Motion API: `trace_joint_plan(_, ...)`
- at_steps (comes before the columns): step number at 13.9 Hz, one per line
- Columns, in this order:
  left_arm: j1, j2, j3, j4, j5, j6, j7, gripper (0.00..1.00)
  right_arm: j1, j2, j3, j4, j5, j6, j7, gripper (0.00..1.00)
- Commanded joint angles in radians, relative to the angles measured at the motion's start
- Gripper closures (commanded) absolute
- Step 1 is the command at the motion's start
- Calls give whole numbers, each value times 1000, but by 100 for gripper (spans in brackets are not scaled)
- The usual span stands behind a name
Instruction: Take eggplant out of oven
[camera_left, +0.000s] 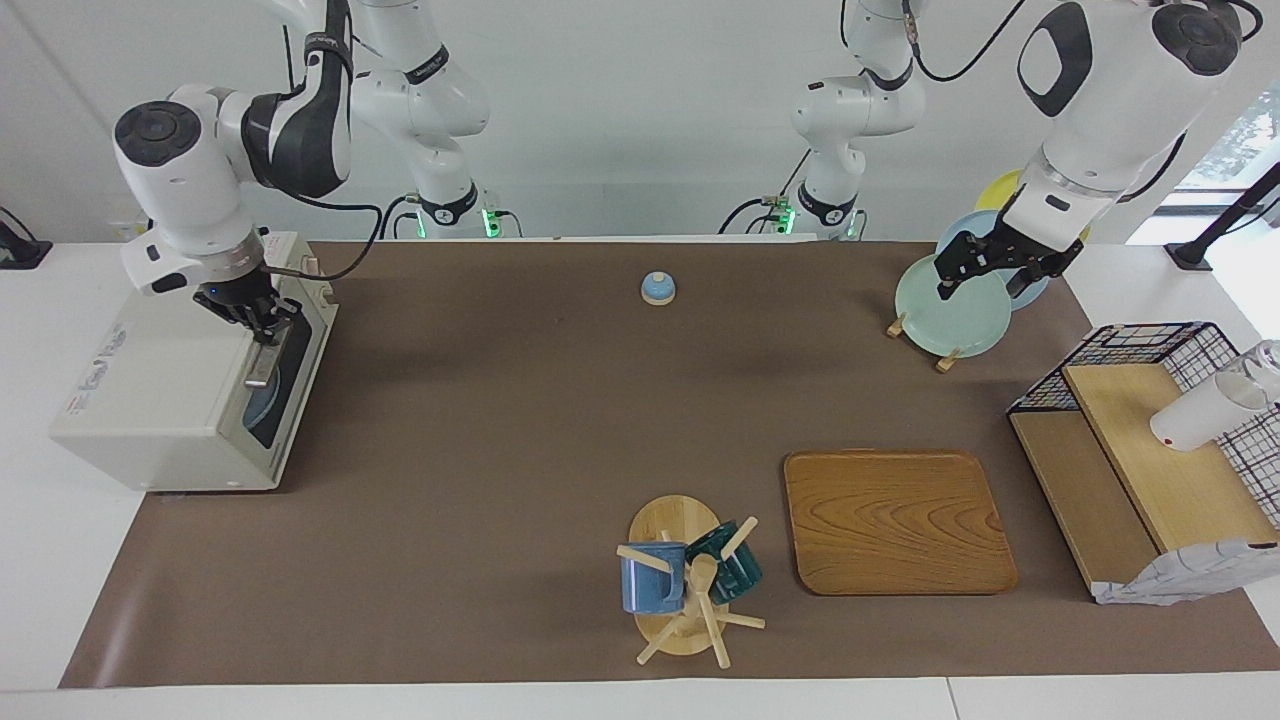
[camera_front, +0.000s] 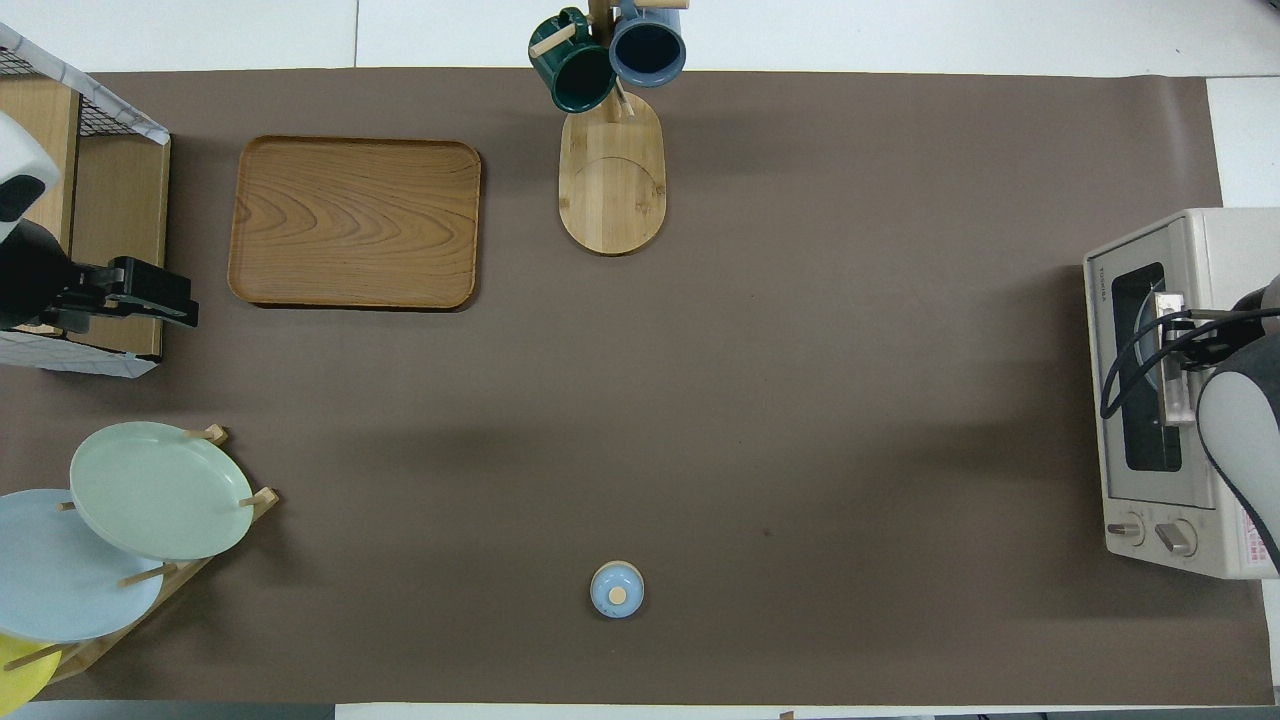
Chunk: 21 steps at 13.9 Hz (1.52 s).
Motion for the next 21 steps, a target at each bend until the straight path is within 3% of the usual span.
trace_joint_plan(1, 10, -24, -5, -24, 10, 16, 8, 0, -14, -7, 10, -24, -15, 26, 7, 100)
trace_joint_plan(6, 10, -24, -5, -24, 10, 16, 8, 0, -28, -6, 10, -71, -5, 72, 4, 100)
trace_joint_plan(9, 10, -24, -5, -25, 10, 16, 8, 0, -17, 5, 12, -125, 0, 161, 10, 100)
trace_joint_plan(17, 10, -24, -7, -25, 8, 16, 8, 0, 51, 40, 17, -133, 31, 253, 15, 100)
trace_joint_plan(21, 10, -24, -7, -25, 10, 16, 8, 0, 58, 114, 17, -151, 80, 371, 27, 100)
